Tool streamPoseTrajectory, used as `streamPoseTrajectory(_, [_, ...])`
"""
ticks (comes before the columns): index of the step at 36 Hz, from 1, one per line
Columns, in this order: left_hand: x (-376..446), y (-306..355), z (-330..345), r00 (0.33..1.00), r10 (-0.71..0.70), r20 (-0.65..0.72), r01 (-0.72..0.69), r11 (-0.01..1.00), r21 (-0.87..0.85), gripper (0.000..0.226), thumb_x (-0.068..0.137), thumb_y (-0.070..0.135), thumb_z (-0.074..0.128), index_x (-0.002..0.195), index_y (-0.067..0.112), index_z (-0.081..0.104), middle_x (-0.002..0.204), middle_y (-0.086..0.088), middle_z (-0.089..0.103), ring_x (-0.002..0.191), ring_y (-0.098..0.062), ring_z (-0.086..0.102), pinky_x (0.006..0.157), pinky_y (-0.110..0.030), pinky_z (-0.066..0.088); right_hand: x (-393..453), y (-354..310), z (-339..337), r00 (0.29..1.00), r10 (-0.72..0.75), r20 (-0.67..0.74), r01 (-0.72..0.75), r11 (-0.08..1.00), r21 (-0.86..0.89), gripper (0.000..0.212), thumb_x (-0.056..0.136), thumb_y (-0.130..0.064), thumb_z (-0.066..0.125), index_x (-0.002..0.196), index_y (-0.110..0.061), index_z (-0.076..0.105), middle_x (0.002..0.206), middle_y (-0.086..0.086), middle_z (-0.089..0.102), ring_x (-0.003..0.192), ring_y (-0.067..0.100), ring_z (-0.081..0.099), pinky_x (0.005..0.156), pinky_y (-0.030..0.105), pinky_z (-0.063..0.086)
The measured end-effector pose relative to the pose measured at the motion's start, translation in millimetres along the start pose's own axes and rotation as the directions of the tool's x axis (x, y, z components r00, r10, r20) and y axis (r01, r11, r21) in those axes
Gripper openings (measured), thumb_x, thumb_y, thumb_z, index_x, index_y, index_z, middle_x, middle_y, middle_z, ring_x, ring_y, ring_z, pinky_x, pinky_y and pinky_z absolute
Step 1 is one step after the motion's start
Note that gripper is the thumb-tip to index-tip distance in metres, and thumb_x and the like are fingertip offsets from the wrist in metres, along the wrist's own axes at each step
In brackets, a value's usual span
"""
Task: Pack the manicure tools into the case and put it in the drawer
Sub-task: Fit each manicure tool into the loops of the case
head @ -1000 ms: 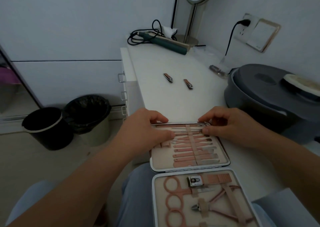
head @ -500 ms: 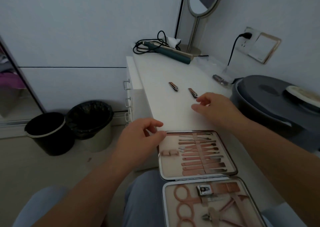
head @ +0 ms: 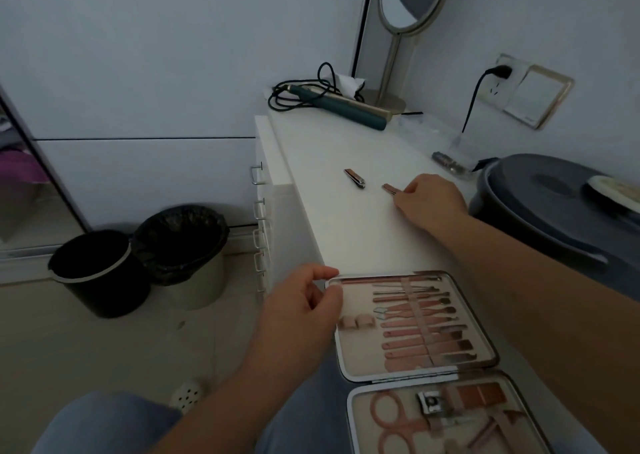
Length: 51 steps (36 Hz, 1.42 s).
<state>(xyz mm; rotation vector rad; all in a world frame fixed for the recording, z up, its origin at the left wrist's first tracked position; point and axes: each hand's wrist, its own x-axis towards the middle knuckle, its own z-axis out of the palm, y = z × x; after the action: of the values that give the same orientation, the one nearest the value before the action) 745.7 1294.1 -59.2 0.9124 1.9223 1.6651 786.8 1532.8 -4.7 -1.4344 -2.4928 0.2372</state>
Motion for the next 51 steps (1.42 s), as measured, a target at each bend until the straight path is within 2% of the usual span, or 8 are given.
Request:
streamPoseTrajectory(5, [-1.0, 1.6, 7.6, 0.996, 0.054, -0.076, -0.047, 0.995, 0.093, 0.019, 0.081, 0.016, 0.051, 0.076, 0.034, 0.055, 0.048, 0.019, 0.053, 0.048, 0.002, 0.048, 0.047, -0.009, 0.036, -10.2, 3.7, -9.6, 0.999, 0.002, -0.047, 0.01, 0.969, 0.249, 0.012, 0.084, -0.03, 0.055, 0.081, -0.02, 0.061, 0.067, -0.004, 0.059, 0.062, 0.014, 0.056, 0.054, 0.028, 0.046])
streamPoseTrajectory(9, [-1.2, 1.7, 8.6, 0.991, 0.08, -0.106, -0.064, 0.988, 0.138, 0.02, 0.081, 0.016, 0.051, 0.074, 0.034, 0.054, 0.051, 0.019, 0.053, 0.049, 0.001, 0.047, 0.049, -0.01, 0.035, -29.9, 4.3, -18.4, 0.998, -0.036, 0.056, -0.006, 0.794, 0.608, 0.007, 0.081, -0.025, 0.066, 0.085, -0.022, 0.061, 0.077, -0.002, 0.065, 0.07, 0.013, 0.062, 0.065, 0.027, 0.054])
streamPoseTrajectory(15, [0.5, 4.6, 14.3, 0.992, 0.057, -0.115, -0.036, 0.984, 0.174, 0.017, 0.082, 0.021, 0.05, 0.075, 0.036, 0.054, 0.056, 0.022, 0.055, 0.054, -0.001, 0.048, 0.054, -0.024, 0.04, -67.7, -1.2, -34.3, 0.98, -0.169, 0.107, 0.018, 0.605, 0.796, 0.008, 0.083, -0.017, 0.063, 0.084, -0.025, 0.065, 0.079, -0.003, 0.063, 0.068, 0.009, 0.058, 0.06, 0.02, 0.051])
streamPoseTrajectory(20, [4.8, 8.4, 21.0, 0.983, 0.062, -0.172, -0.022, 0.973, 0.228, 0.012, 0.08, 0.028, 0.05, 0.084, 0.035, 0.06, 0.051, 0.013, 0.052, 0.064, -0.009, 0.055, 0.062, -0.028, 0.045, -91.8, -3.2, -49.1, 0.959, -0.254, 0.127, 0.044, 0.574, 0.817, 0.017, 0.085, -0.016, 0.059, 0.091, -0.028, 0.07, 0.072, -0.003, 0.062, 0.061, 0.004, 0.057, 0.058, 0.017, 0.049])
streamPoseTrajectory(26, [10.7, 14.3, 24.8, 0.968, 0.1, -0.229, -0.025, 0.95, 0.311, 0.01, 0.08, 0.035, 0.053, 0.084, 0.032, 0.061, 0.064, 0.004, 0.061, 0.071, -0.019, 0.06, 0.066, -0.032, 0.048, -108.2, -8.5, -48.8, 0.928, -0.347, 0.135, 0.197, 0.764, 0.614, 0.013, 0.079, -0.023, 0.066, 0.089, -0.027, 0.059, 0.072, -0.007, 0.064, 0.049, -0.005, 0.054, 0.05, 0.012, 0.047])
streamPoseTrajectory(31, [5.4, 7.6, 20.2, 0.973, 0.119, -0.196, -0.073, 0.971, 0.229, 0.007, 0.08, 0.037, 0.058, 0.079, 0.031, 0.061, 0.052, 0.007, 0.052, 0.056, -0.007, 0.051, 0.058, -0.026, 0.041, -110.7, -9.9, -46.4, 0.929, -0.337, 0.154, 0.186, 0.783, 0.594, 0.012, 0.076, -0.026, 0.07, 0.083, -0.028, 0.06, 0.078, -0.005, 0.067, 0.044, -0.01, 0.05, 0.056, 0.016, 0.043])
streamPoseTrajectory(38, [-11.2, 7.1, 2.6, 0.989, 0.134, -0.065, -0.13, 0.99, 0.061, 0.013, 0.076, 0.039, 0.051, 0.083, 0.041, 0.061, 0.082, 0.009, 0.062, 0.075, 0.002, 0.055, 0.069, -0.014, 0.043, -110.2, -11.1, -40.7, 0.908, -0.366, 0.203, 0.182, 0.781, 0.598, 0.013, 0.073, -0.026, 0.071, 0.083, -0.027, 0.062, 0.077, -0.006, 0.068, 0.044, -0.011, 0.05, 0.06, 0.018, 0.041])
streamPoseTrajectory(51, [-54.7, -2.6, -5.3, 0.977, 0.129, 0.168, -0.169, 0.954, 0.249, 0.077, 0.058, 0.064, 0.058, 0.129, 0.049, 0.031, 0.112, 0.035, 0.038, 0.106, 0.01, 0.042, 0.08, 0.0, 0.031, -112.3, -8.0, -28.4, 0.851, -0.432, 0.299, 0.128, 0.723, 0.679, 0.011, 0.076, -0.02, 0.07, 0.084, -0.025, 0.065, 0.062, -0.004, 0.069, 0.052, 0.005, 0.061, 0.052, 0.016, 0.047])
